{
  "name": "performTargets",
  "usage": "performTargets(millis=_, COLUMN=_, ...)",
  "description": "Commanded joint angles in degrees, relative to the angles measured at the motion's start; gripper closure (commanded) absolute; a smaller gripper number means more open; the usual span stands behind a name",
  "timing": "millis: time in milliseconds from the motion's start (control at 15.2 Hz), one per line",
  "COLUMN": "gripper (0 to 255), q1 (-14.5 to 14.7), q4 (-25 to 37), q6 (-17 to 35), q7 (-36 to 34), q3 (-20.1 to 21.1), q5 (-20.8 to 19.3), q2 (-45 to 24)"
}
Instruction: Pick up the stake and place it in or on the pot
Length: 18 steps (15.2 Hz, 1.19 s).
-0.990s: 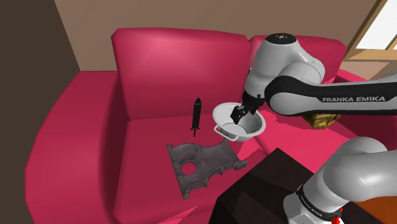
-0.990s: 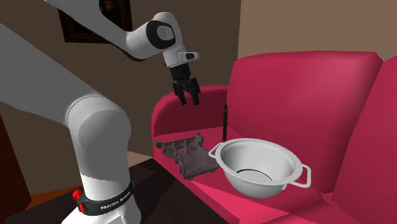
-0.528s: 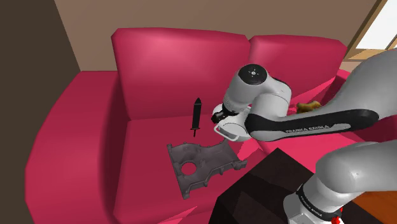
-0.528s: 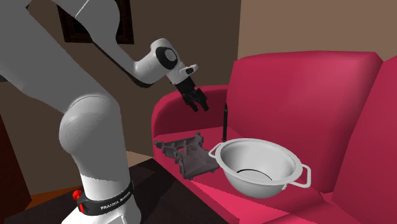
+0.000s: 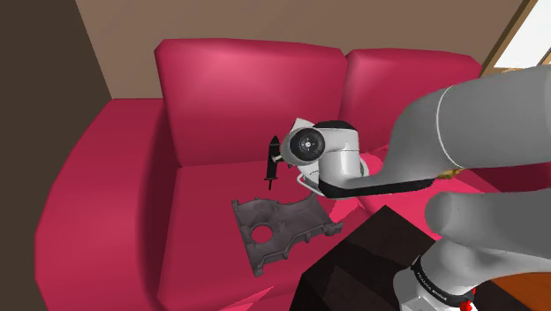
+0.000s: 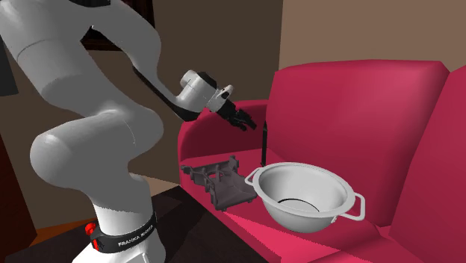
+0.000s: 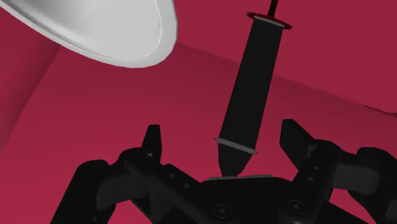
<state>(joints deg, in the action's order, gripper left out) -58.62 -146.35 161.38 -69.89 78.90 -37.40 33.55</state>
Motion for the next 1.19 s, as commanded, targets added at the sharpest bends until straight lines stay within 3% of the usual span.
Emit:
performTargets(millis=0, gripper=0, q1=-10.18, q4=3.87, q6=2.95, q7=-6.14, q3=9.27, q5=-1.84, q2=5.24)
performTargets(millis=198, gripper=0, q1=-18.59, q4=9.68, q6=5.62, q7=-12.04, q3=15.95, q5=-1.03, q2=15.1)
performTargets(millis=462, gripper=0, q1=-23.71, q4=12.73, q6=7.83, q7=-13.92, q3=18.6, q5=-0.68, q2=19.19)
performTargets(millis=792, gripper=0, q1=-28.55, q4=14.83, q6=10.37, q7=-14.44, q3=20.67, q5=-0.73, q2=21.14)
performTargets(millis=1122, gripper=0, q1=-28.55, q4=14.83, q6=10.37, q7=-14.43, q3=20.67, q5=-0.73, q2=21.14)
